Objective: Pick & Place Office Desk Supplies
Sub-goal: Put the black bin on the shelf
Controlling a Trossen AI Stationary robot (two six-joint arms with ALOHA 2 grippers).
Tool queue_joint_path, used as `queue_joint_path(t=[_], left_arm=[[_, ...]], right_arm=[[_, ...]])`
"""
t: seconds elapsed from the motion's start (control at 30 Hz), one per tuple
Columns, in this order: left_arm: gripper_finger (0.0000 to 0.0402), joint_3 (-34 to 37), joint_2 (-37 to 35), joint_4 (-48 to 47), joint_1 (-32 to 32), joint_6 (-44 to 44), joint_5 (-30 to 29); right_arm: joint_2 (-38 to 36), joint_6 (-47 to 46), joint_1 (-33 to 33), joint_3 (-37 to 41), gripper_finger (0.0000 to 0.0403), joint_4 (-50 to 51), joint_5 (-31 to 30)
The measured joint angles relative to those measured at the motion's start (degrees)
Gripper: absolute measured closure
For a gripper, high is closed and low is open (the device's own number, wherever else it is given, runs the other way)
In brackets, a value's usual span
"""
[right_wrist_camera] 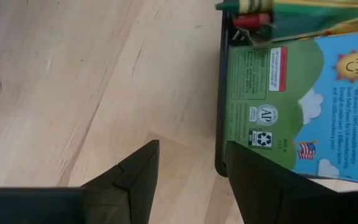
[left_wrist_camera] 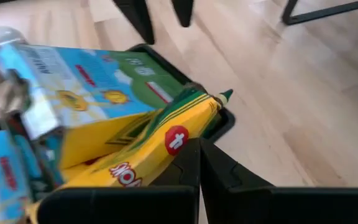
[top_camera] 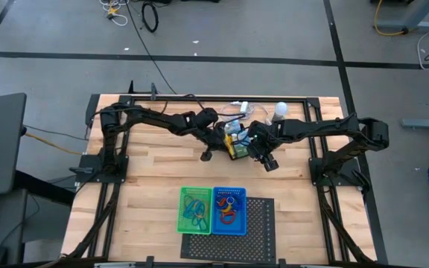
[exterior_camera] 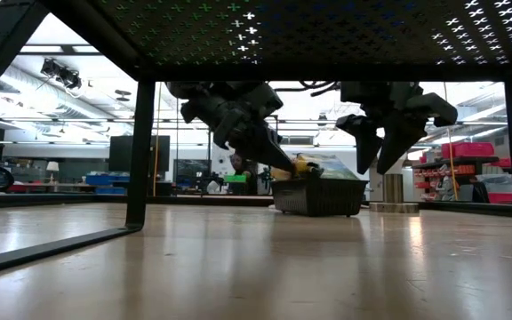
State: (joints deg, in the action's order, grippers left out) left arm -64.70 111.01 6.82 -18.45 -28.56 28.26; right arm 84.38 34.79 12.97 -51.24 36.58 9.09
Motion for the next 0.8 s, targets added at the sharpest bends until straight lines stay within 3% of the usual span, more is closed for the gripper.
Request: queue_joint_path(t=[0.4, 0.8], left_arm=[[0.0401, 0.0, -0.1, -8.4, -4.6, -3.0, -1.4], [0.0401, 0.0, -0.1, -3.7, -3.2, -4.0, 1.5]], right_arm=[[0.0, 1.7, 0.0, 0.0, 0.0211, -1.5, -3.9], [0.0, 2.6, 0.0, 0.0, 0.0211, -1.6, -0.1]])
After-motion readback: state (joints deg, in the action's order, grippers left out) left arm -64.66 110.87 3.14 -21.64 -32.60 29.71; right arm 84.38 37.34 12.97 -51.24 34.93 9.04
